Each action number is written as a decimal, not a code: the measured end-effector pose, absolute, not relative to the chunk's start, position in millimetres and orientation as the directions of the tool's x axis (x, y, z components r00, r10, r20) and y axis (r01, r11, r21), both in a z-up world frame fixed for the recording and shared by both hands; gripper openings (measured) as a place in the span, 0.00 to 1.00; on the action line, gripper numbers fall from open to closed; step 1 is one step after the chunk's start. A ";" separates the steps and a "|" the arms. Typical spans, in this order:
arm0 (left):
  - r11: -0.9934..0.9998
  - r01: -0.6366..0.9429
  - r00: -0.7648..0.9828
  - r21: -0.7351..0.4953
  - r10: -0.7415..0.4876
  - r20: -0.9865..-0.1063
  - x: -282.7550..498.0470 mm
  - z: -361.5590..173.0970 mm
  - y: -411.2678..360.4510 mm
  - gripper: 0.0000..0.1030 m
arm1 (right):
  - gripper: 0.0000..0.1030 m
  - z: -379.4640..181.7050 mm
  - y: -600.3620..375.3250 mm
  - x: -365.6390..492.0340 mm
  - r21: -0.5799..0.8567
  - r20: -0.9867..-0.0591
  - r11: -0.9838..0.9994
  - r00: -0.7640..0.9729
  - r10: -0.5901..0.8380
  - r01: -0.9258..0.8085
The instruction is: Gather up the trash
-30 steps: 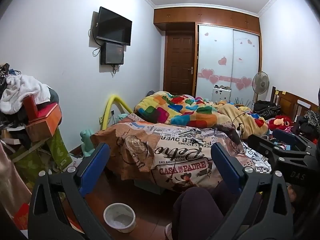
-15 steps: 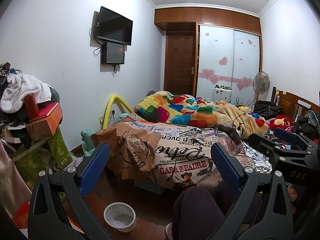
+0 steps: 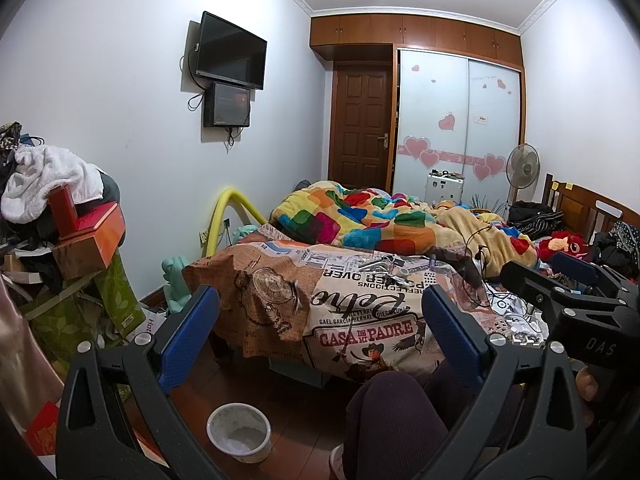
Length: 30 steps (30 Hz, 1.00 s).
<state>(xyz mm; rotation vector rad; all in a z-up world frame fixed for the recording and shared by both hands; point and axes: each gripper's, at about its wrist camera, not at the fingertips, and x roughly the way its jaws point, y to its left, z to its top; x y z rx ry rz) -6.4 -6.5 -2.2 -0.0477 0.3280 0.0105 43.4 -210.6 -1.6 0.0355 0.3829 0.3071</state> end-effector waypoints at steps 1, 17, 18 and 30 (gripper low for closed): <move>0.999 -0.018 0.947 -0.045 0.002 -0.322 -6.7 -2.3 -6.7 0.99 | 1.00 -1.7 -210.5 43.3 0.092 -0.363 0.953 0.882 0.301 -0.288; 0.999 -0.016 0.944 -0.048 -0.001 -0.329 -9.0 -5.4 -9.2 0.99 | 1.00 -0.9 -208.1 42.9 0.086 -0.363 0.953 0.882 0.301 -0.290; 0.999 -0.015 0.944 -0.049 -0.002 -0.330 -9.6 -6.1 -9.8 0.99 | 1.00 -0.7 -207.7 42.3 0.084 -0.362 0.953 0.882 0.301 -0.291; 0.999 -0.015 0.944 -0.051 -0.003 -0.331 -10.9 -7.6 -9.6 0.99 | 1.00 0.5 -206.0 41.1 0.076 -0.358 0.954 0.885 0.299 -0.291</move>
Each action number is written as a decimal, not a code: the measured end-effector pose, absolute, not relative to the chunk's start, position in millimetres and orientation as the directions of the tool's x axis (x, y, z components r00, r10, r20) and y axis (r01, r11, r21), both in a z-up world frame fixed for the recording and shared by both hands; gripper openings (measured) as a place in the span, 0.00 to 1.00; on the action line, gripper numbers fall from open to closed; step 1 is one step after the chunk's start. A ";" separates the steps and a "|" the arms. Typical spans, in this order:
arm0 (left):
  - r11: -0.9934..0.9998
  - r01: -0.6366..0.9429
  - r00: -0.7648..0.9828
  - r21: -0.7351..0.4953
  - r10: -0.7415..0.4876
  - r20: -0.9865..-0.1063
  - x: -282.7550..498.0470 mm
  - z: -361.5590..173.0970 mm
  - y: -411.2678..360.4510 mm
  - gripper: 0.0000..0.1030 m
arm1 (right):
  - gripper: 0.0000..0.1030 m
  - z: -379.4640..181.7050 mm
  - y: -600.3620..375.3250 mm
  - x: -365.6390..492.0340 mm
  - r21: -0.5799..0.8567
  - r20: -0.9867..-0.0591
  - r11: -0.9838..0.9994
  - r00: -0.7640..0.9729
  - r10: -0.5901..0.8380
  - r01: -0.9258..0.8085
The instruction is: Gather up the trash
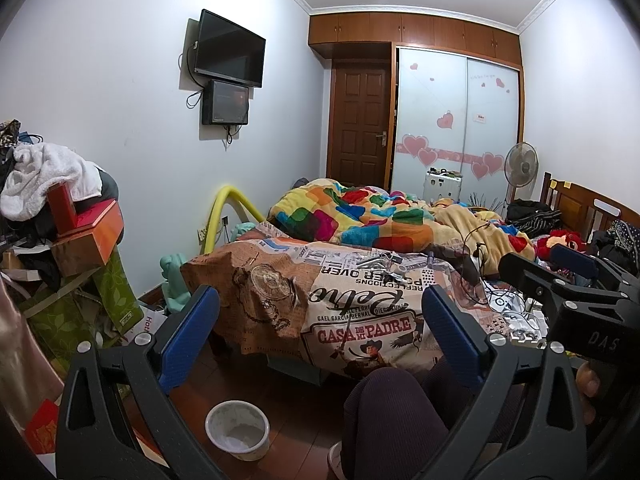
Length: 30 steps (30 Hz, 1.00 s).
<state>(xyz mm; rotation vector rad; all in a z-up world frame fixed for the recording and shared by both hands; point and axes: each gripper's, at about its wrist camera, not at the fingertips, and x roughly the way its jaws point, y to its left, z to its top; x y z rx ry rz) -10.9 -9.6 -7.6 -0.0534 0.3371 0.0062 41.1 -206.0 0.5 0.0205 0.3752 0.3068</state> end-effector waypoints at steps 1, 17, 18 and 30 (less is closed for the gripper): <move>0.999 -0.015 0.944 -0.051 -0.003 -0.331 -10.6 -7.4 -9.1 0.99 | 1.00 0.4 -205.6 40.9 0.077 -0.358 0.954 0.885 0.298 -0.291; 0.999 -0.013 0.944 -0.053 -0.005 -0.331 -7.2 -6.1 -4.5 0.99 | 1.00 2.9 -205.9 42.9 0.072 -0.358 0.957 0.889 0.287 -0.280; 0.999 -0.013 0.943 -0.052 -0.005 -0.331 -6.0 -5.9 -4.7 0.99 | 1.00 3.7 -206.4 44.7 0.075 -0.360 0.958 0.888 0.286 -0.278; 1.000 -0.019 0.925 -0.019 0.010 -0.380 49.2 -4.2 -23.5 0.99 | 1.00 1.6 -228.8 83.9 0.088 -0.374 0.965 0.889 0.263 -0.249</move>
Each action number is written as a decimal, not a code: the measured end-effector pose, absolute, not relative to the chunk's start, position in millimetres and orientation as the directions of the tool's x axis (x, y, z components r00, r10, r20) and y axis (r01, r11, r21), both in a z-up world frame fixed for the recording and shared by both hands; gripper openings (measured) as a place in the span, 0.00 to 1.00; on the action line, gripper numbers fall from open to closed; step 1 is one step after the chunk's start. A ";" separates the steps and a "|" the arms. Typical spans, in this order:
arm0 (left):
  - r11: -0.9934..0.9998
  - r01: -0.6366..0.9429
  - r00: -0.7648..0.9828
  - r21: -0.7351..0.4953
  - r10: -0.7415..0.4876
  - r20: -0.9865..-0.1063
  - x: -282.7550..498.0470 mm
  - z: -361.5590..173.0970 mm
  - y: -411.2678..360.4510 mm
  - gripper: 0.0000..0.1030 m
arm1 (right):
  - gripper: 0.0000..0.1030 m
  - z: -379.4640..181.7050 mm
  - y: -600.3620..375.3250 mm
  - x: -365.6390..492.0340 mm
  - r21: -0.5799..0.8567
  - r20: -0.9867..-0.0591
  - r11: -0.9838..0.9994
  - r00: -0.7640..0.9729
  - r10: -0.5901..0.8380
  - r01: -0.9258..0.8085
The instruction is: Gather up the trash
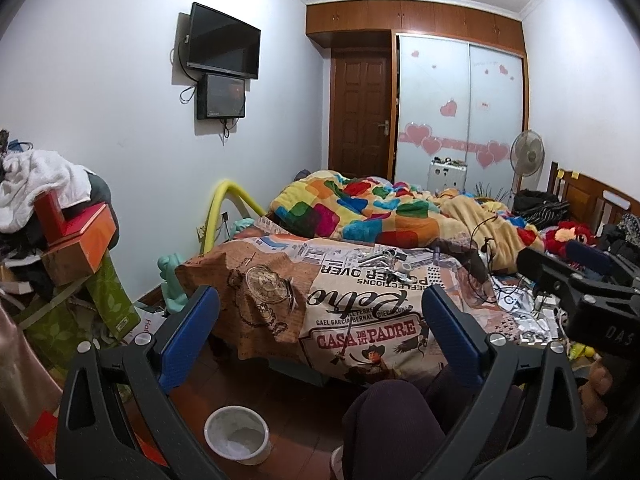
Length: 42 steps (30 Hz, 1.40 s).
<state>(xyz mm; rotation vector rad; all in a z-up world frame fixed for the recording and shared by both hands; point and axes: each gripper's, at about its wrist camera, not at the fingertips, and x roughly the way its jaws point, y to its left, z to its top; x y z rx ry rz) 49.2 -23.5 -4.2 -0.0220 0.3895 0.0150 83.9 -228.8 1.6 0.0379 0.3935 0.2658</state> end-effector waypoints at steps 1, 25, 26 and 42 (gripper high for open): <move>1.000 -0.009 0.922 -0.015 0.003 -0.388 55.9 -4.1 -27.0 0.99 | 1.00 1.0 -231.7 89.4 0.091 -0.376 0.963 0.886 0.270 -0.254; 0.996 0.055 0.867 -0.070 -0.082 -0.491 300.0 -2.1 -104.5 0.89 | 1.00 -4.9 -325.2 270.0 0.077 -0.441 0.993 0.890 0.117 -0.092; 0.995 0.060 0.850 -0.079 -0.092 -0.519 316.9 -8.9 -105.9 0.88 | 1.00 -7.8 -329.9 278.7 0.076 -0.447 0.994 0.888 0.109 -0.083; 0.991 0.074 0.715 -0.114 -0.133 -0.687 482.7 -120.8 -148.7 0.88 | 0.95 -112.7 -384.5 424.2 0.111 -0.651 0.994 0.756 0.071 0.002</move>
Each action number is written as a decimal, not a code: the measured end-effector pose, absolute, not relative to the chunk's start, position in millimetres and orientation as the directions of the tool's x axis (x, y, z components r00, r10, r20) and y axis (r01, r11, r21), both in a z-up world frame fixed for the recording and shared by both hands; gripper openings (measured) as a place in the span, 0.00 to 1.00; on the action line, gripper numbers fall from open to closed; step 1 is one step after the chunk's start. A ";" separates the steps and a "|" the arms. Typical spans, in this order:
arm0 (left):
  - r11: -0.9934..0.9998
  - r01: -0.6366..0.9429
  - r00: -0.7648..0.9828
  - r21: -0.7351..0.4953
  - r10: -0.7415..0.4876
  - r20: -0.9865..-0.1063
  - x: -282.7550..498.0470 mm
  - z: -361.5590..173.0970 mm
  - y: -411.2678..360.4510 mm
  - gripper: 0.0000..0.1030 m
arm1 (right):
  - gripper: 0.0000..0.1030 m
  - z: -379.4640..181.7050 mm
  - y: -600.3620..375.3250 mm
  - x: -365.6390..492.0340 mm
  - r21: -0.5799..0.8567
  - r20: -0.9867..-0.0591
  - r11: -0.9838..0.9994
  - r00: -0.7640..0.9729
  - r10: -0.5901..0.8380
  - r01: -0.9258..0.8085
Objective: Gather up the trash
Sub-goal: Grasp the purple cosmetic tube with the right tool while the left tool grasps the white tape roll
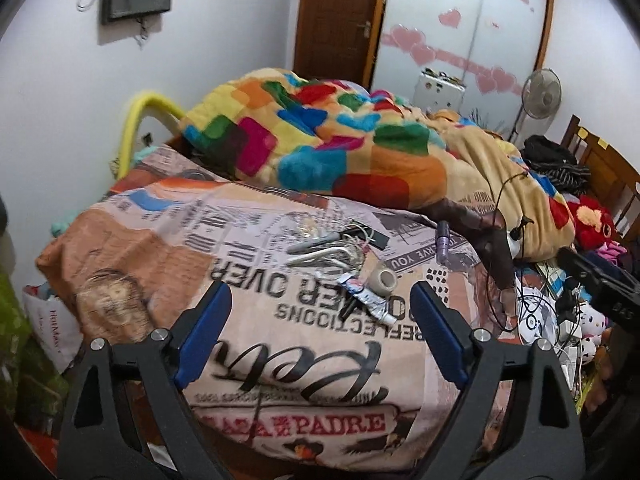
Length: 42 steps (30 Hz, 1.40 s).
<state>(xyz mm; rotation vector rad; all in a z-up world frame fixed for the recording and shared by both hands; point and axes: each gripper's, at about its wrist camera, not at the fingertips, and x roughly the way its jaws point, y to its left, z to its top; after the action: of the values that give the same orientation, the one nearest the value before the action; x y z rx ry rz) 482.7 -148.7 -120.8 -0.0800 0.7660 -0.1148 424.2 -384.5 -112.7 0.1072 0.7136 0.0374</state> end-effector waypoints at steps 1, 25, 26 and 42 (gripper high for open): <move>0.990 0.082 0.706 -0.119 -0.142 -0.694 493.1 -127.1 -154.1 0.88 | 0.93 -119.2 -385.2 433.7 0.114 -0.662 0.993 0.746 0.077 -0.002; 0.954 0.275 0.530 -0.118 -0.253 -0.810 617.3 -262.2 -246.8 0.62 | 0.35 -247.2 -399.5 595.1 0.219 -0.807 0.976 0.562 0.182 -0.002; 0.952 0.283 0.526 -0.114 -0.253 -0.812 618.9 -265.4 -249.6 0.59 | 0.34 -249.5 -399.7 597.7 0.223 -0.808 0.975 0.559 0.185 0.000; 0.944 0.318 0.506 -0.083 -0.244 -0.827 626.5 -284.8 -265.4 0.38 | 0.24 -262.0 -393.8 612.7 0.174 -0.805 0.985 0.576 0.142 0.001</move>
<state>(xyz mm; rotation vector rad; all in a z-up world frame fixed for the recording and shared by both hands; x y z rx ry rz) 626.5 -265.4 -284.8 0.0830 0.9834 -0.3392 612.7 -393.8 -262.0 0.1623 0.9540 0.0824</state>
